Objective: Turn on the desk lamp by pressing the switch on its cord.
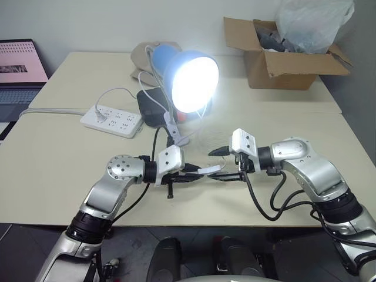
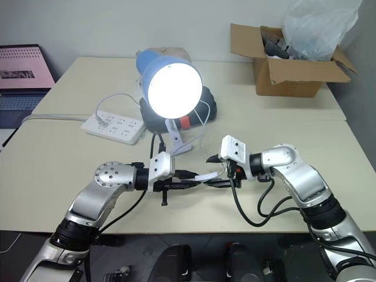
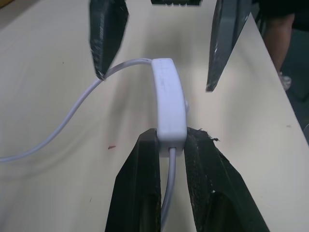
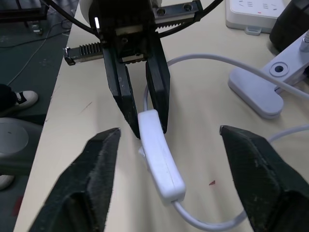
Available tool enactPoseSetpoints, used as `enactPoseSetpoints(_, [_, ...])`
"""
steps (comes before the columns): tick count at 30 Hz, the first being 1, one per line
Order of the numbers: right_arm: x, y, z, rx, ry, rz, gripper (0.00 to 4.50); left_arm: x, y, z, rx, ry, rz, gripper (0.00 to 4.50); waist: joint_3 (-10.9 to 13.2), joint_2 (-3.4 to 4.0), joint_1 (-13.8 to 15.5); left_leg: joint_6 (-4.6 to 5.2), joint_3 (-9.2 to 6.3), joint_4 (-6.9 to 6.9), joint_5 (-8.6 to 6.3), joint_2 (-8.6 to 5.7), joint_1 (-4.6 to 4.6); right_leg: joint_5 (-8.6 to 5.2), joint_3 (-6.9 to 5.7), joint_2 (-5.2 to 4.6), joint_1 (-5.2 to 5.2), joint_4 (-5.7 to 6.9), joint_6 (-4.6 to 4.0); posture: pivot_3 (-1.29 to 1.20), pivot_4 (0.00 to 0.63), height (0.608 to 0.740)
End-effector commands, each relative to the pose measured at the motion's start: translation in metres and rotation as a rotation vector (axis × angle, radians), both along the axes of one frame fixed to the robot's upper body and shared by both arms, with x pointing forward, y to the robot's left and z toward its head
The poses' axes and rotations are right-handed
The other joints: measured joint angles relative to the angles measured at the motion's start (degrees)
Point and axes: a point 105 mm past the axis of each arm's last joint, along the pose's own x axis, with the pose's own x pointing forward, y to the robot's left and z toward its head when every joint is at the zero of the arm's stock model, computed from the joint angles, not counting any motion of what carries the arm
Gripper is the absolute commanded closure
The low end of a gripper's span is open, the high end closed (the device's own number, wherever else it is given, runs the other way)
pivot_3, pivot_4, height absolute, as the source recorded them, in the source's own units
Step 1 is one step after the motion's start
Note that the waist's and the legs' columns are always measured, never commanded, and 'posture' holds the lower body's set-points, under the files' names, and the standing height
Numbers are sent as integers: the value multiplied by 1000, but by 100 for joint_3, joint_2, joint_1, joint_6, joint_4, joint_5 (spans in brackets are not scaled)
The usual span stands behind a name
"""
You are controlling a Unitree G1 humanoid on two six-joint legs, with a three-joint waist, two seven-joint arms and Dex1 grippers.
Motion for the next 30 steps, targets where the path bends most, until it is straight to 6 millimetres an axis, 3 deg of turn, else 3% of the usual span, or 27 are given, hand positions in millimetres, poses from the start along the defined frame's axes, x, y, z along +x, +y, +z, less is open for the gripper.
enactPoseSetpoints(1, [-4, -18, 17, -7, -88, -38, 166, 15, -4, 1, 41, -137, 24, 4113, 0, 0, 4, 0, 1, 0, 0, 0, 0, 0, 1, 0, 0, -1, 0, 0, 150, 740])
enactPoseSetpoints(6, [-11, -42, 11, -47, -98, -128, 0, 39, -9, 0, 34, -230, 120, 4113, 0, -1, 49, 0, 4, 0, 0, -2, -2, 0, 1, -5, 0, -4, 0, 0, 150, 740])
enactPoseSetpoints(10, [-25, -54, -1, -82, -71, -173, 0, 43, -10, -13, 64, -240, 107, 4113, 0, 0, 19, 0, 6, -1, 0, -1, -1, 0, 2, -4, 0, -4, 1, 0, 150, 740])
enactPoseSetpoints(15, [-30, -56, -5, -78, -65, -219, 0, 47, -12, -14, 46, -219, 110, 4113, 0, -1, -12, 0, 3, 0, 0, 1, 3, 0, 1, -1, 0, 2, 1, 0, 150, 740])
enactPoseSetpoints(17, [-31, -58, -6, -84, -66, -230, 0, 46, -13, -15, 38, -196, 104, 3396, 0, -1, -12, 0, 3, 1, 0, 0, 3, 1, 1, -2, 0, 2, 3, 0, 150, 740])
enactPoseSetpoints(23, [-30, -61, -7, -89, -64, -253, 0, 42, -9, -11, 23, -186, 89, 2164, 0, -1, -9, 0, 4, 1, 0, -2, 2, 2, 2, -3, 1, -1, 4, 0, 150, 740])
enactPoseSetpoints(30, [-25, -66, -7, -88, -68, -274, 0, 37, 5, 10, -44, -196, 134, 751, 0, -1, -19, 0, 3, 0, 0, 0, 3, 1, 1, -2, 1, 0, 4, 0, 150, 740])
